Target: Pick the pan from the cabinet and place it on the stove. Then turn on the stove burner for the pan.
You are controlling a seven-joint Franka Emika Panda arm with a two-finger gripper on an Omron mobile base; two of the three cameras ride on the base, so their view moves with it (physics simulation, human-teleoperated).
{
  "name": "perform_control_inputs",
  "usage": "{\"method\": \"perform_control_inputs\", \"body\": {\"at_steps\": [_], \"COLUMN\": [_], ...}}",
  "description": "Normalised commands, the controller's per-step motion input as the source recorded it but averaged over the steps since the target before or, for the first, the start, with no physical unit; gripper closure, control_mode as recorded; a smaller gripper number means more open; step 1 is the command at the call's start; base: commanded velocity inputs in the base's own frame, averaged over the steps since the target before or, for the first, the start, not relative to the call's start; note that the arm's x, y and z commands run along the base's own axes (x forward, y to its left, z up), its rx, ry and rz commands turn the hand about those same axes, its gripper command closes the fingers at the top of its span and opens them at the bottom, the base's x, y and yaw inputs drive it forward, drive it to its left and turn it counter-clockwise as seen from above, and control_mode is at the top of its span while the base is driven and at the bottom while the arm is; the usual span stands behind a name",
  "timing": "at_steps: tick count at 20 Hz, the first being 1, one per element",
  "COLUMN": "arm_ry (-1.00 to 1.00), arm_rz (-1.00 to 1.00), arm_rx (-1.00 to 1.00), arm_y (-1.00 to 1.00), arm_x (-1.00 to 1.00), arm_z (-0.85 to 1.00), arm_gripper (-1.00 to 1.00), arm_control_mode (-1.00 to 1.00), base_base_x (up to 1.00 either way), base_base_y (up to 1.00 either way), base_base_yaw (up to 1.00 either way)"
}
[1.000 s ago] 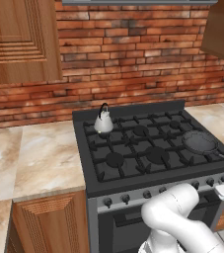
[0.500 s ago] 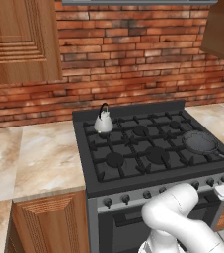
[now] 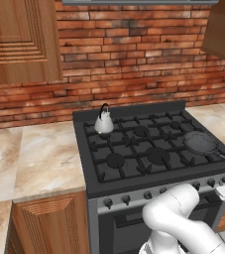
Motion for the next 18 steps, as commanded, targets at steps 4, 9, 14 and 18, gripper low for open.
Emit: {"method": "perform_control_inputs", "body": {"at_steps": [4,9,14,18], "arm_ry": [0.0,0.0,0.0,0.0], "arm_rz": [0.0,0.0,0.0,0.0], "arm_rx": [0.0,0.0,0.0,0.0], "arm_y": [0.0,0.0,0.0,0.0], "arm_x": [0.03,0.03,0.03,0.02], "arm_z": [0.0,-0.01,-0.04,-0.08], "arm_gripper": [-1.0,-1.0,-1.0,-1.0], "arm_control_mode": [-1.0,-1.0,-1.0,-1.0], "base_base_x": [0.0,0.0,0.0,0.0], "base_base_y": [0.0,0.0,0.0,0.0], "base_base_yaw": [0.0,0.0,0.0,0.0]}}
